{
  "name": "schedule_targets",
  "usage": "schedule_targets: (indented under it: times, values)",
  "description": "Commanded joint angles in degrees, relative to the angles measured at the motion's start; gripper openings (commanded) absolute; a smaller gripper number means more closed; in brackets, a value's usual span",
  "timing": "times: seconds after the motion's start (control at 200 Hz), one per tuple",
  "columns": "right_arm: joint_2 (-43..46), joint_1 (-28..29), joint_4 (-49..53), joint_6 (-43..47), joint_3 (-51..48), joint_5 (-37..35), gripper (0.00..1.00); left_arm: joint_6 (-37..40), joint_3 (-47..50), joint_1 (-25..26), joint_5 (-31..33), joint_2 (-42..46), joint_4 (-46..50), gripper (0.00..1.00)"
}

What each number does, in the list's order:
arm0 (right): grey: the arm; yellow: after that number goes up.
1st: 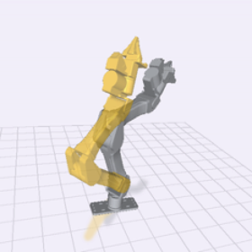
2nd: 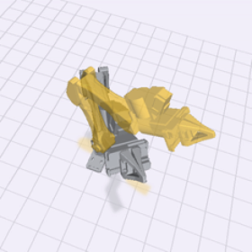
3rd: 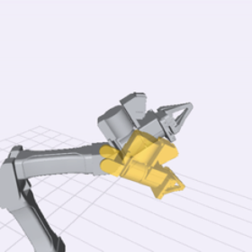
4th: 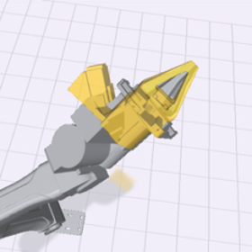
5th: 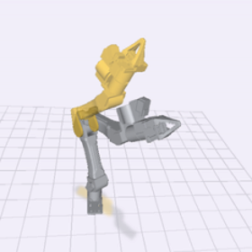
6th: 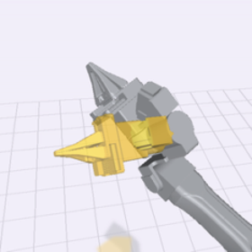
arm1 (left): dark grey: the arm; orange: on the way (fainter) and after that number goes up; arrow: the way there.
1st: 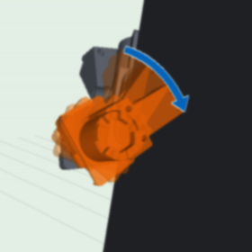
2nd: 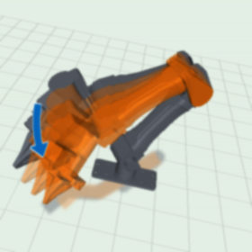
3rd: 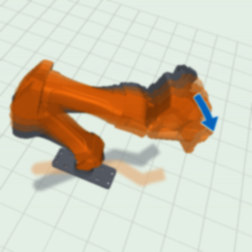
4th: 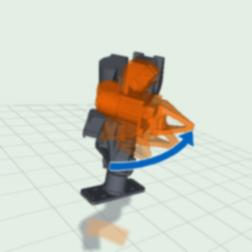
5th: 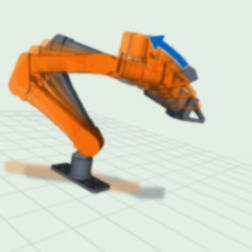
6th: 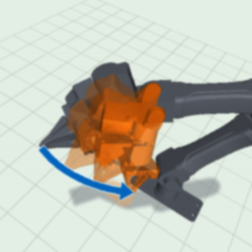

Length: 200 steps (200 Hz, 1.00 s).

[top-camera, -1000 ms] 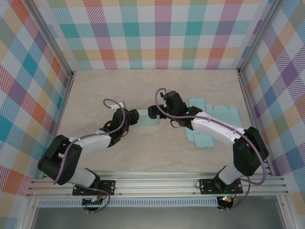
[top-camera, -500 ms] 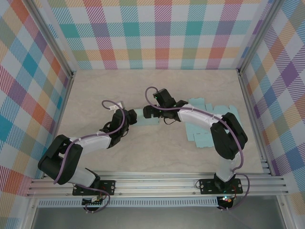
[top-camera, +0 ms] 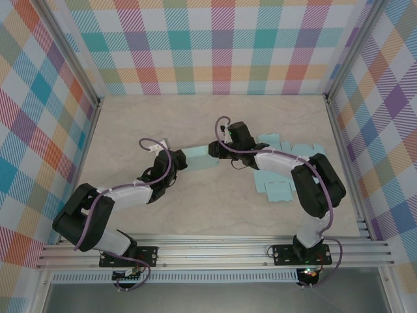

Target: Fold the paper box

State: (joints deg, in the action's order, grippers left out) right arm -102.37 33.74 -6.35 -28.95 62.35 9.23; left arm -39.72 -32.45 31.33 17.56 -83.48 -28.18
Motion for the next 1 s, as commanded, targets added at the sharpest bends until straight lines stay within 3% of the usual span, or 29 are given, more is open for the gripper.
schedule_targets:
  times: [0.0,0.115,0.335,0.51,0.66,0.745,0.785,0.995]
  values:
    - [-1.4,-1.1,-0.7,-1.0,-4.2,3.3,0.25,0.1,3.1,0.0,-0.3,-4.4,12.7,0.07]
    - [-1.4,-2.0,-4.0,-2.1,-6.6,5.1,0.1,0.9,3.2,0.0,-1.1,-4.1,12.2,0.01]
    - [-1.3,-2.1,-3.6,-1.4,-6.7,5.4,0.1,4.8,0.6,0.0,-2.6,2.2,16.7,0.0]
    - [-0.5,-2.0,-3.2,-1.9,-6.7,5.4,0.11,9.3,-4.1,0.0,-0.2,9.7,24.9,0.27]
    - [-0.3,-2.0,-1.0,-2.3,-5.4,5.5,0.16,18.5,-9.4,-0.1,1.5,13.3,30.6,0.41]
    - [-0.3,-2.0,-0.1,-2.2,-4.6,5.5,0.18,28.8,-13.1,-0.4,-2.8,13.0,32.8,0.62]
    - [-0.2,-2.0,0.3,-2.1,-4.2,5.7,0.19,34.1,-14.7,-0.5,-4.9,12.3,34.2,0.68]
    - [-0.4,-2.0,2.3,-1.3,-2.2,5.9,0.21,58.1,-20.4,-1.6,-18.7,6.3,36.8,0.74]
